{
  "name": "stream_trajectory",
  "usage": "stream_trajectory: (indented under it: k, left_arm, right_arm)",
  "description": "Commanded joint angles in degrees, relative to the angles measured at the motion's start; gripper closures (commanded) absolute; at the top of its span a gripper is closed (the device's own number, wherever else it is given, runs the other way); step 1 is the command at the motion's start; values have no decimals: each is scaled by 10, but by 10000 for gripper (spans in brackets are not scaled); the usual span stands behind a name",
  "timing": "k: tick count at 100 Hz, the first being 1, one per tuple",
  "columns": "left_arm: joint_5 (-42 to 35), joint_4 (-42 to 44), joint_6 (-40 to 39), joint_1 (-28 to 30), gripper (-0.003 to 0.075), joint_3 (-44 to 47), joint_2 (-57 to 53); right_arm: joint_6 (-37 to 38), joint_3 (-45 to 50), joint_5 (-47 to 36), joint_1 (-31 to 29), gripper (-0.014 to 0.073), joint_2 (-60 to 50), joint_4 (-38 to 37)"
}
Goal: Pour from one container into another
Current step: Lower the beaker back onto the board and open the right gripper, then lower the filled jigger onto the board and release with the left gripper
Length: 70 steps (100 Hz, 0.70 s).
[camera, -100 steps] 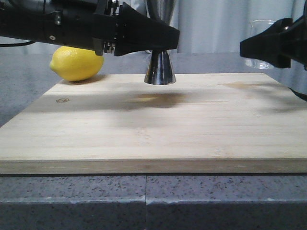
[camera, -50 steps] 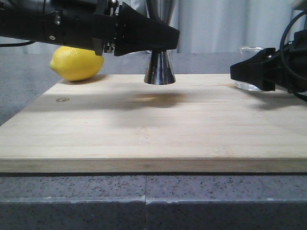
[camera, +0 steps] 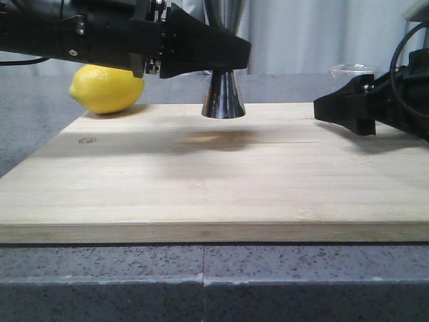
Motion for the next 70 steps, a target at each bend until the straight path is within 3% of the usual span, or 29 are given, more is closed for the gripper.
stream_trajectory:
  k: [1, 43, 70]
  left_arm:
    - [42, -45, -4, -7, 638, -16, -23]
    - [42, -49, -3, -7, 638, -16, -23]
    - [15, -49, 44, -7, 638, -16, -23]
  right_arm:
    - [-4, -13, -35, -4, 6, -34, 8]
    - [-4, -13, 16, -4, 8, -203, -29]
    - [-4, -13, 60, -4, 8, -279, -32]
